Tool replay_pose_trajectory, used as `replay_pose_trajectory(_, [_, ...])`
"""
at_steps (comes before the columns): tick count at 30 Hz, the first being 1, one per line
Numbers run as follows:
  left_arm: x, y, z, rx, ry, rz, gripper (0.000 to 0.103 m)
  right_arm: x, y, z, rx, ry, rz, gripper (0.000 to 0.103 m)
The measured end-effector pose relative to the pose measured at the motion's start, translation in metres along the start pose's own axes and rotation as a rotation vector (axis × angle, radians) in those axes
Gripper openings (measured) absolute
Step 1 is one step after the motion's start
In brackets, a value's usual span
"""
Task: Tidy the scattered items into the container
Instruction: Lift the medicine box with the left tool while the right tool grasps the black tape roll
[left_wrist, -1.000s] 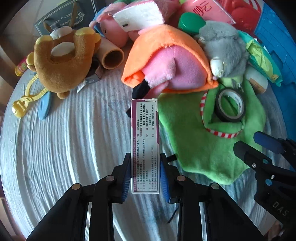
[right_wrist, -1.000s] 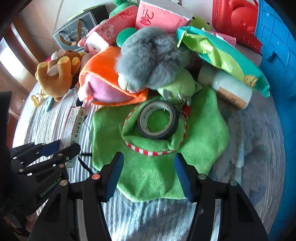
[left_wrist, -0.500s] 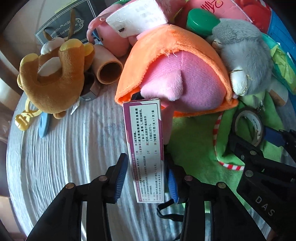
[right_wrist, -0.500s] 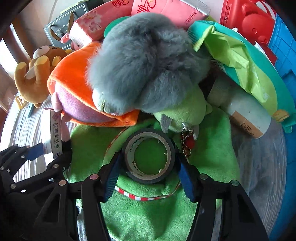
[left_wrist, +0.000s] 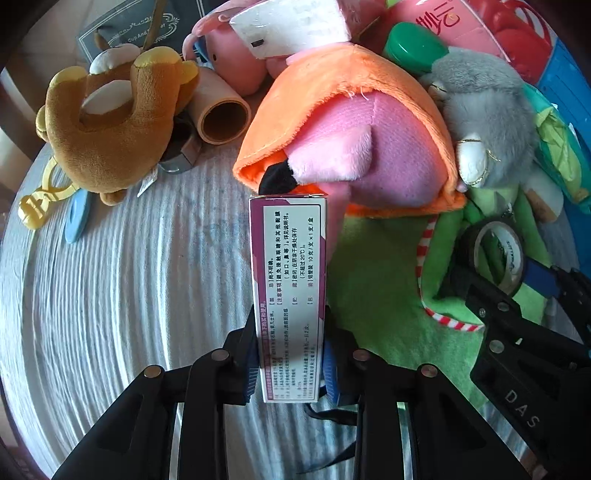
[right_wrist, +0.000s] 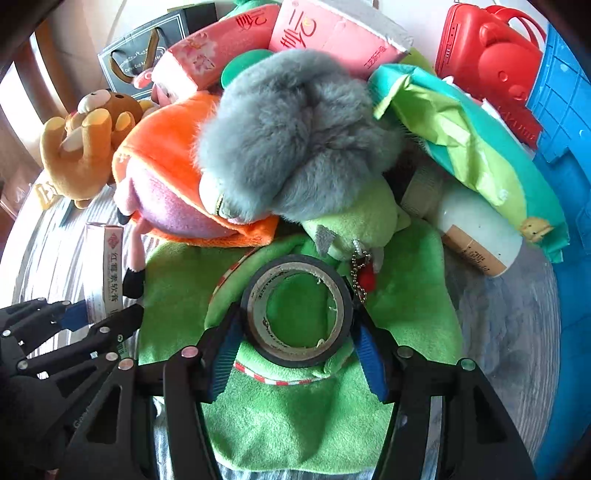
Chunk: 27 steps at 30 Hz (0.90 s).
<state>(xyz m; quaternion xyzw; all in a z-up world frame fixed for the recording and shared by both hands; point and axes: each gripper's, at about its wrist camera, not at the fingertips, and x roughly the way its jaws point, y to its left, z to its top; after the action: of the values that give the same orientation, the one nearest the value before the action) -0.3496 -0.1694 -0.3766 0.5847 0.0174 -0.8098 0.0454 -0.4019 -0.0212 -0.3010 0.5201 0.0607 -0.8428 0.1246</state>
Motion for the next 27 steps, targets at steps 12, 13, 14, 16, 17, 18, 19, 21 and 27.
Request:
replay_pose_trajectory(12, [-0.127, 0.037, 0.008, -0.015, -0.24, 0.019, 0.028, -0.101, 0.057, -0.017, -0.039, -0.203, 0.036, 0.058])
replay_pose_trajectory(13, [-0.141, 0.046, 0.013, -0.018, -0.263, 0.013, 0.028, -0.104, 0.077, -0.009, -0.046, -0.232, 0.032, 0.058])
replay_pose_trajectory(14, [-0.155, 0.055, 0.018, -0.022, -0.285, 0.006, 0.028, -0.115, 0.088, -0.01, -0.055, -0.256, 0.019, 0.058])
replay_pose_trajectory(16, [-0.182, 0.072, 0.027, -0.026, -0.331, -0.007, 0.028, -0.139, 0.103, -0.003, -0.06, -0.299, 0.01, 0.058])
replay_pose_trajectory(17, [-0.195, 0.075, 0.028, -0.019, -0.354, -0.014, 0.028, -0.15, 0.111, 0.0, -0.062, -0.321, 0.006, 0.058])
replay_pose_trajectory(18, [-0.208, 0.075, 0.027, -0.012, -0.379, -0.017, 0.028, -0.163, 0.116, 0.003, -0.064, -0.343, 0.004, 0.058])
replay_pose_trajectory(19, [-0.221, 0.074, 0.025, -0.004, -0.405, -0.022, 0.028, -0.176, 0.113, 0.003, -0.065, -0.366, 0.001, 0.058])
replay_pose_trajectory(21, [-0.252, 0.06, 0.016, 0.008, -0.461, -0.037, 0.028, -0.202, 0.107, 0.003, -0.066, -0.411, -0.007, 0.058])
replay_pose_trajectory(27, [-0.322, 0.014, 0.003, 0.033, -0.582, -0.081, 0.028, -0.286, 0.051, -0.015, -0.021, -0.554, -0.042, 0.058])
